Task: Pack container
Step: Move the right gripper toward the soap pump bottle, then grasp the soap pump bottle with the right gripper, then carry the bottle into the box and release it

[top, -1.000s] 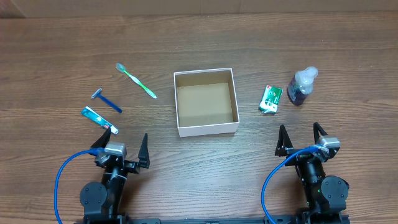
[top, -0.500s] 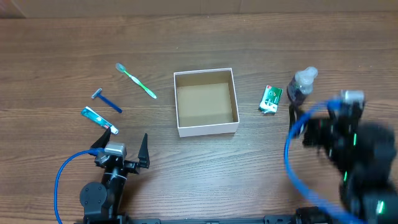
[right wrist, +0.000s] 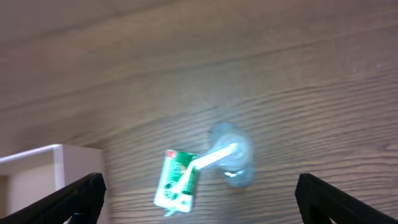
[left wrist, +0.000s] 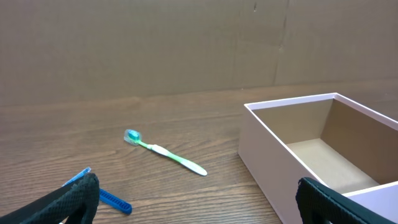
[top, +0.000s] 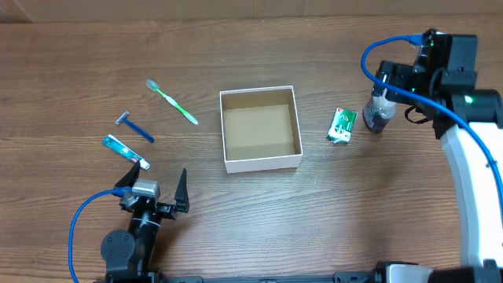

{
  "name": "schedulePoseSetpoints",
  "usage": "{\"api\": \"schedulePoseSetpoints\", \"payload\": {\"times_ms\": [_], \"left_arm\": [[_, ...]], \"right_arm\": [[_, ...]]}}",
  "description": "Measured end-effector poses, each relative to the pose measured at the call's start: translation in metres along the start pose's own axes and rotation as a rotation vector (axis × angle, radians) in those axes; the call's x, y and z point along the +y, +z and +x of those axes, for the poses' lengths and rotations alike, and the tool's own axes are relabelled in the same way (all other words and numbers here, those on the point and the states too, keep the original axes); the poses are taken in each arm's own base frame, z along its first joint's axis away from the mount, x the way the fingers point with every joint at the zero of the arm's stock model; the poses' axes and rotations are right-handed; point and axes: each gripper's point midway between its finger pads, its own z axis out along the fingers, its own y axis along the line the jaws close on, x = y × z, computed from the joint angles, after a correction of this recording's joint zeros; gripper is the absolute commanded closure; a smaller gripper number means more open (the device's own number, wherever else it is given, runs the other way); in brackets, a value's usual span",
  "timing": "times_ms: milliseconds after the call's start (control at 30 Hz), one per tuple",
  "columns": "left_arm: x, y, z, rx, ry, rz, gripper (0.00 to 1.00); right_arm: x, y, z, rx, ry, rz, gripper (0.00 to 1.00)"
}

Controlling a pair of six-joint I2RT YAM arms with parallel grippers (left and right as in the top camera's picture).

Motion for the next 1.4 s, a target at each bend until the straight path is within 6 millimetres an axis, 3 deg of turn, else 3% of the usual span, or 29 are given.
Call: {"api": "schedulePoseSetpoints", "payload": {"times_ms": [133, 400, 533, 733, 1033, 1133, 1200, 1300, 1400], "left_arm": [[0.0, 0.0, 0.0, -0.001, 0.0, 0.0, 0.0], [0.0, 0.0, 0.0, 0.0, 0.0, 0.0, 0.0], [0.0, 0.0, 0.0, 0.0, 0.0, 0.0, 0.0], [0.0, 0.0, 0.0, 0.0, 0.0, 0.0, 0.0], [0.0, 0.0, 0.0, 0.0, 0.0, 0.0, 0.0], [0.0, 0.0, 0.0, 0.0, 0.0, 0.0, 0.0], [0.0, 0.0, 0.0, 0.0, 0.0, 0.0, 0.0], [0.0, 0.0, 0.0, 0.0, 0.0, 0.0, 0.0], [0.0, 0.0, 0.0, -0.001, 0.0, 0.0, 0.0]], "right_arm": [[-0.008, 0.048, 0.014, 0.1, -0.01, 0.016, 0.0], [-0.005, 0.09, 0.025, 0.162, -0.014, -0.005, 0.04], [-0.012, 0.114, 0.044, 0.243, -0.001, -0.001, 0.25], [-0.015, 0.115, 0.046, 0.252, -0.011, 0.001, 0.68], [-0.014, 0.115, 0.039, 0.229, -0.023, -0.003, 0.75], [-0.013, 0.105, 0.034, 0.241, -0.027, -0.003, 0.75], [-0.007, 0.087, 0.015, 0.221, -0.036, -0.022, 0.75], [0.012, 0.036, -0.026, 0.106, -0.049, -0.106, 0.72], [0.046, -0.019, -0.047, -0.012, -0.079, -0.249, 0.71]]}}
